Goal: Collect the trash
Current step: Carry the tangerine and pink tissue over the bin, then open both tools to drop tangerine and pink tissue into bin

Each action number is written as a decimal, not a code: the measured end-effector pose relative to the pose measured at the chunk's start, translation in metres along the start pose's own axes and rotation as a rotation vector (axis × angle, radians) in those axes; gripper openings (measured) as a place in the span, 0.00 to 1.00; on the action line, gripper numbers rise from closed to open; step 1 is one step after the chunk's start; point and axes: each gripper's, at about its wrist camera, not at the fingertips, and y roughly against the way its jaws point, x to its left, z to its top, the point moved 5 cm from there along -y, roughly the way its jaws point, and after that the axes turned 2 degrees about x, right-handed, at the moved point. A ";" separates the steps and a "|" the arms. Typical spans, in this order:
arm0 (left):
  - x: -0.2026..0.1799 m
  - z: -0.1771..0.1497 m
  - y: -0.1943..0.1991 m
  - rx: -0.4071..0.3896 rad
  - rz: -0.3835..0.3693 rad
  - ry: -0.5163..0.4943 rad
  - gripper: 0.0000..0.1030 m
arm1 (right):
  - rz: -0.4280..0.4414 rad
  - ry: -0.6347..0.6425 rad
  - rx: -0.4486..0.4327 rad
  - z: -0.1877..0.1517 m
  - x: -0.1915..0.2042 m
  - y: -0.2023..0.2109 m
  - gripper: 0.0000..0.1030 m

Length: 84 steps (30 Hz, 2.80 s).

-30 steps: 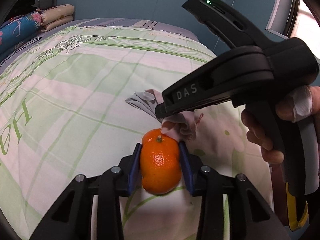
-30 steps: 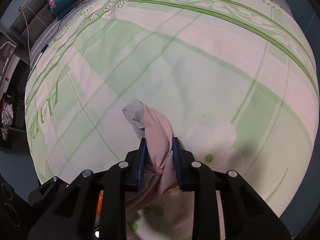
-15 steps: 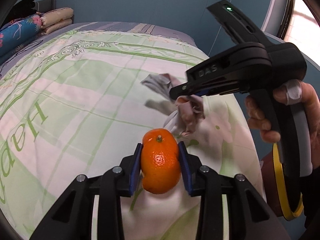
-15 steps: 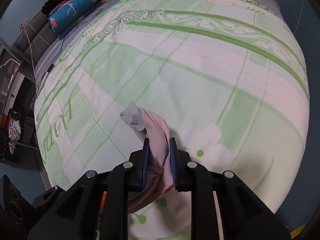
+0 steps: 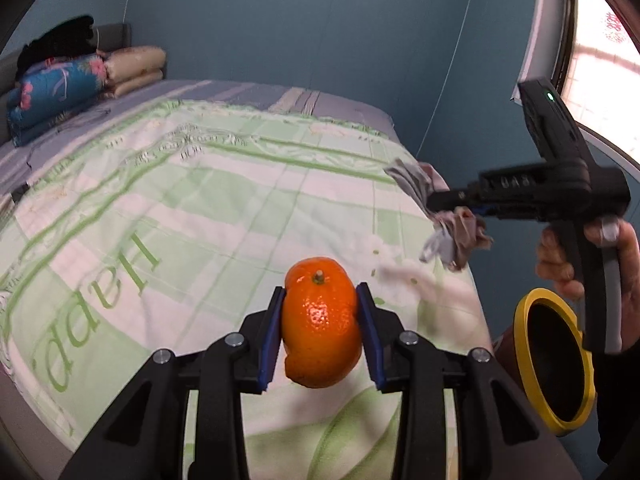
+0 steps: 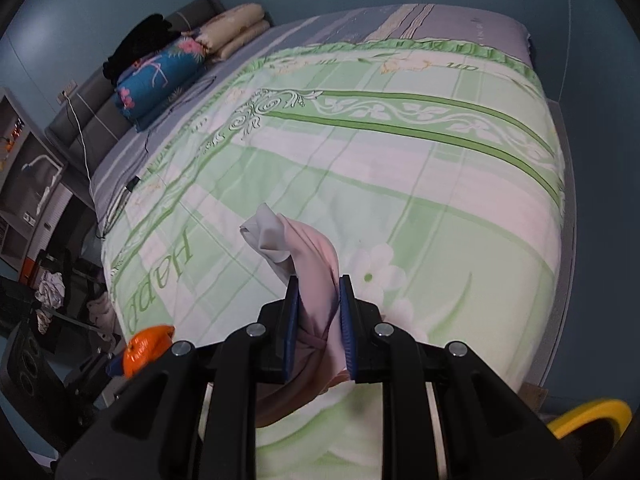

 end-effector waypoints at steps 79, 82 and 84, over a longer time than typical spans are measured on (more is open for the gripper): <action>-0.314 -0.020 0.007 0.035 -0.311 -0.296 0.32 | -0.348 -0.332 -0.467 -0.210 -0.207 0.214 0.18; -0.317 -0.027 -0.004 0.063 -0.311 -0.307 0.32 | -0.340 -0.372 -0.428 -0.212 -0.219 0.201 0.18; -0.318 -0.032 -0.013 0.086 -0.314 -0.314 0.32 | -0.331 -0.388 -0.411 -0.215 -0.224 0.196 0.18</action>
